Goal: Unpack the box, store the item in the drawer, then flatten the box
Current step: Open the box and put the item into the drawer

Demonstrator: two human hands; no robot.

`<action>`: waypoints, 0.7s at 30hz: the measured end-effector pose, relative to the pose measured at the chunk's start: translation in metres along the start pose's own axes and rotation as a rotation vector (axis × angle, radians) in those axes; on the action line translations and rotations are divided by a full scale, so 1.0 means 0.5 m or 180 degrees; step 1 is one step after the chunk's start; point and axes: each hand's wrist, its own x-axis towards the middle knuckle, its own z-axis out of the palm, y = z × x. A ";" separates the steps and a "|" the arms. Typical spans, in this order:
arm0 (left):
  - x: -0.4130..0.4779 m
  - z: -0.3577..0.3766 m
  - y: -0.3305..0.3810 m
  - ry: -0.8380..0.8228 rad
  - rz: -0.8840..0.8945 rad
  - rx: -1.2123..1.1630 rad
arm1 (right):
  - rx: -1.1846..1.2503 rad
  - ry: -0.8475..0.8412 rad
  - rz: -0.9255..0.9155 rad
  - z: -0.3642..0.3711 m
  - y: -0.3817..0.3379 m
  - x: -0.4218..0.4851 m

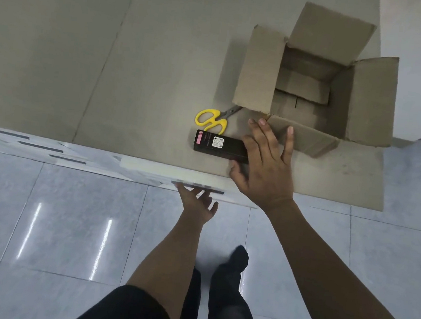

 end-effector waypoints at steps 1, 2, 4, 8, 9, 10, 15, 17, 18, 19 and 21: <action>0.000 -0.017 -0.009 0.0039 0.0013 0.0022 | 0.0010 0.0004 0.0001 -0.001 -0.001 -0.001; -0.002 -0.035 -0.018 0.0072 0.0007 0.0041 | 0.0033 0.0003 0.0003 -0.002 -0.001 -0.001; -0.009 -0.074 -0.037 0.0124 -0.0008 0.0070 | 0.0080 -0.0024 0.0010 -0.004 -0.001 0.000; -0.032 -0.141 -0.068 0.0246 -0.0050 0.0153 | 0.0139 -0.0169 0.0022 -0.008 -0.004 -0.003; -0.040 -0.167 -0.076 0.0279 -0.0063 0.0120 | 0.0199 -0.0207 0.0031 -0.013 -0.015 -0.014; -0.046 -0.184 -0.080 0.0290 -0.0079 0.0095 | 0.0269 -0.0211 0.0034 -0.016 -0.021 -0.021; -0.046 -0.196 -0.070 0.0149 -0.0193 0.0187 | 0.1063 0.0102 -0.0168 -0.034 -0.076 -0.132; -0.040 -0.186 -0.060 0.0097 -0.0160 0.0226 | 0.1305 -0.0259 -0.0041 -0.026 -0.113 -0.191; -0.040 -0.186 -0.058 0.0090 -0.0161 0.0257 | 0.1426 -0.0488 0.0298 -0.014 -0.126 -0.211; -0.043 -0.187 -0.057 0.0093 -0.0163 0.0286 | 0.1573 -0.0688 0.0780 0.001 -0.132 -0.220; -0.048 -0.190 -0.056 0.0105 -0.0168 0.0281 | 0.1787 -0.1013 0.1661 0.040 -0.126 -0.212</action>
